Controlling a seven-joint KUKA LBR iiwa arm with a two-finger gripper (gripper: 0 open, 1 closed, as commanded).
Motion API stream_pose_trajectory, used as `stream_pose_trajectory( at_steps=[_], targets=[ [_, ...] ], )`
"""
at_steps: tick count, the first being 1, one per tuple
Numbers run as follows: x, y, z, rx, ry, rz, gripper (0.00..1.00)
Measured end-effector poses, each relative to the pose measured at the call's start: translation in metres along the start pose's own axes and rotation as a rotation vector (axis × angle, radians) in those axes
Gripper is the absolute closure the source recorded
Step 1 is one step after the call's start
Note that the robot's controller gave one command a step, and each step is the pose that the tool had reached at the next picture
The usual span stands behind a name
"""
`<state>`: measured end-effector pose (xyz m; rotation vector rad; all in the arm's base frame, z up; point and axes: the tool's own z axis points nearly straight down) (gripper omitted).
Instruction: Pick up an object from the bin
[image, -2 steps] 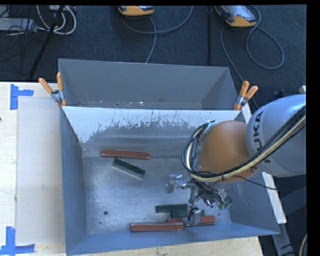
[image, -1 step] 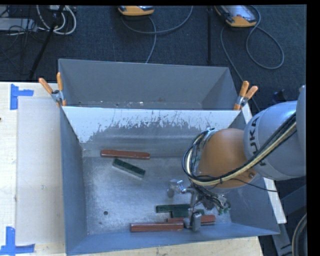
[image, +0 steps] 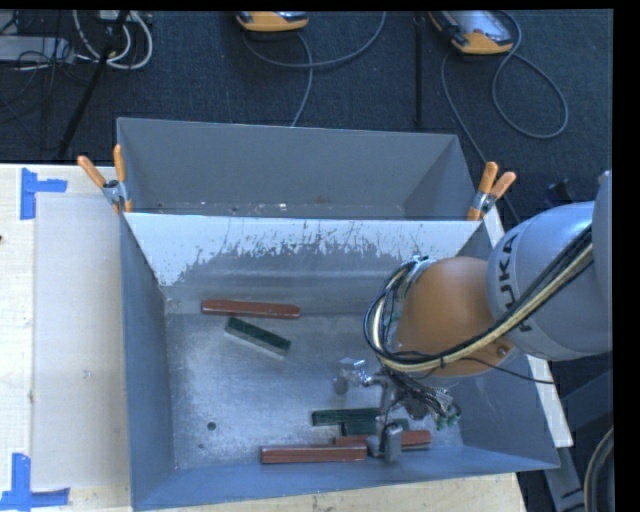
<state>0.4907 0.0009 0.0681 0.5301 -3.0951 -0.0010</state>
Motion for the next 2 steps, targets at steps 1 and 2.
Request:
stream_pose_trajectory(
  at_steps=[1, 2],
  targets=[
    [-0.001, 0.000, -0.002, 0.001, 0.000, -0.002, 1.00],
    [-0.002, 0.000, -0.129, 0.003, -0.009, 0.000, 1.00]
  ],
)
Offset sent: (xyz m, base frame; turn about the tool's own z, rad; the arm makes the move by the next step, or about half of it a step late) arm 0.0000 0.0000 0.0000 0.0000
